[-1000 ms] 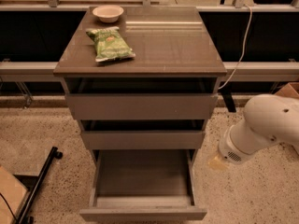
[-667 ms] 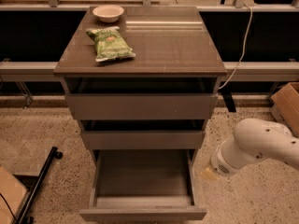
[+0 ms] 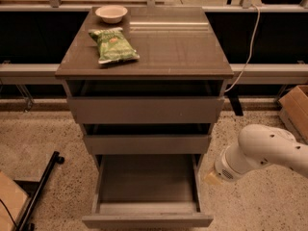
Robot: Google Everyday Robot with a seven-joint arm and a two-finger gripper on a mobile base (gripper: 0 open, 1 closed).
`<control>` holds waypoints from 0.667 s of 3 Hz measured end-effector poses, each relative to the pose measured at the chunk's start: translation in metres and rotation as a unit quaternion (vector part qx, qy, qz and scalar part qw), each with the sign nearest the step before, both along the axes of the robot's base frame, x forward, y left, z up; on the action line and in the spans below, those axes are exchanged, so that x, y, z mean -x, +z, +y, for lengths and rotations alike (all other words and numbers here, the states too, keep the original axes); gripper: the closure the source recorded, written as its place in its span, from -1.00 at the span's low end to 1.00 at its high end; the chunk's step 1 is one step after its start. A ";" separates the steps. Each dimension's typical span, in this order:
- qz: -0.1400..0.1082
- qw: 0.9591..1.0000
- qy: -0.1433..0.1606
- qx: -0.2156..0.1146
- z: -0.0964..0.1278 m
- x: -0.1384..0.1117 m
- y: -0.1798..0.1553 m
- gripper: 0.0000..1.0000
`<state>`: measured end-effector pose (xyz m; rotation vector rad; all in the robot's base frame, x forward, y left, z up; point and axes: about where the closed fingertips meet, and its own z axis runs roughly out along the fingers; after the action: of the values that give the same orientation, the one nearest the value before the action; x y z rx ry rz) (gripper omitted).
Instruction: Close bottom drawer
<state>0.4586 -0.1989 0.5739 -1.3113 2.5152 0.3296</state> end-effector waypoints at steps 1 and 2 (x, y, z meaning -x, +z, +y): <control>0.004 0.999 -0.035 -0.035 0.003 -0.005 -0.032 1.00; 0.027 0.995 -0.065 -0.071 0.009 -0.013 -0.084 1.00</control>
Offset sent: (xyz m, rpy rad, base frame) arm 0.0223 0.0158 -0.1530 0.2369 0.1207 -0.2075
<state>0.4713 -0.1895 0.4898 -1.0932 2.5533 0.5119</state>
